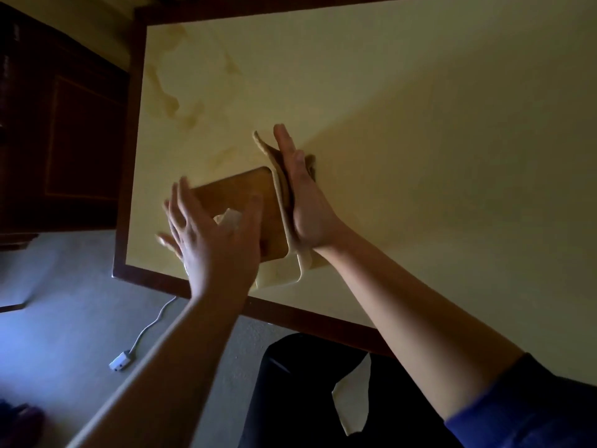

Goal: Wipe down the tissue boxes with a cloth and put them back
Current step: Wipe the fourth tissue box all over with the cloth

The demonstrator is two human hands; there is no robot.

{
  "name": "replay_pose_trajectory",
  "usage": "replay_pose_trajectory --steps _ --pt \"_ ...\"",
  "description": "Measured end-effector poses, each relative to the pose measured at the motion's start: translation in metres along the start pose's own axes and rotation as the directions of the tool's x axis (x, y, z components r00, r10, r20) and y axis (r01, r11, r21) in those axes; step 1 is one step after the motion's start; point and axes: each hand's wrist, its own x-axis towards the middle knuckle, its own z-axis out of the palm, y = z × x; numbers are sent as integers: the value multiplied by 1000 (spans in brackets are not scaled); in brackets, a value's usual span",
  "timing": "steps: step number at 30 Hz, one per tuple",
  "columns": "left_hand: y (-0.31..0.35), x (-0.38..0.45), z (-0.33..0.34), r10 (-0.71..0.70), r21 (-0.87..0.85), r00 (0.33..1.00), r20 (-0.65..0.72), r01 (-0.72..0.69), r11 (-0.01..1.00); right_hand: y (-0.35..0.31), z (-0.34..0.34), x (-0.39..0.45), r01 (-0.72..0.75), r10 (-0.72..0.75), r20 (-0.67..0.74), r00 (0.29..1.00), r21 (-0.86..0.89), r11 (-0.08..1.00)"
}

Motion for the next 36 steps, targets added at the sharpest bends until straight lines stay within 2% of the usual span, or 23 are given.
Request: replay_pose_trajectory --steps 2,3,5,9,14,16,19,21,23,25,28,31,36 --pt "12 -8 9 -313 -132 950 20 313 941 2 1 -2 -1 1 0 1000 -34 999" --pt "17 -6 13 -395 -171 919 21 392 904 2 2 -3 -11 11 8 1000 -35 999" --pt "22 -1 22 -436 -146 900 -21 429 892 0 2 -8 -40 41 23 999 -3 999" --pt "15 2 26 -260 4 958 -123 262 965 -1 -2 -24 -25 23 37 999 52 998" --pt "-7 13 11 59 42 996 -66 -56 998 7 -4 -49 12 -13 29 999 34 999" --pt "-11 26 3 235 29 972 13 -235 972 10 -4 -56 16 -18 36 999 53 998" --pt "-11 48 -6 452 83 882 134 -464 882 13 -4 -62 5 -8 52 999 75 997" --pt "-9 49 -4 430 147 898 92 -440 886 15 -3 -62 2 -5 45 999 54 999" --pt "-2 42 4 284 162 958 44 -287 944 15 -1 -61 -22 20 41 999 64 998" --pt "0 36 11 237 212 971 25 -237 948 13 1 -61 -28 26 37 999 69 997" --pt "-4 37 12 349 241 935 58 -352 904 16 4 -74 0 -4 45 999 83 997" --pt "-8 38 8 456 260 879 139 -477 840 19 7 -91 -89 75 86 993 174 981" --pt "-7 40 5 504 262 844 182 -536 803 12 10 -93 -106 85 99 991 238 966"
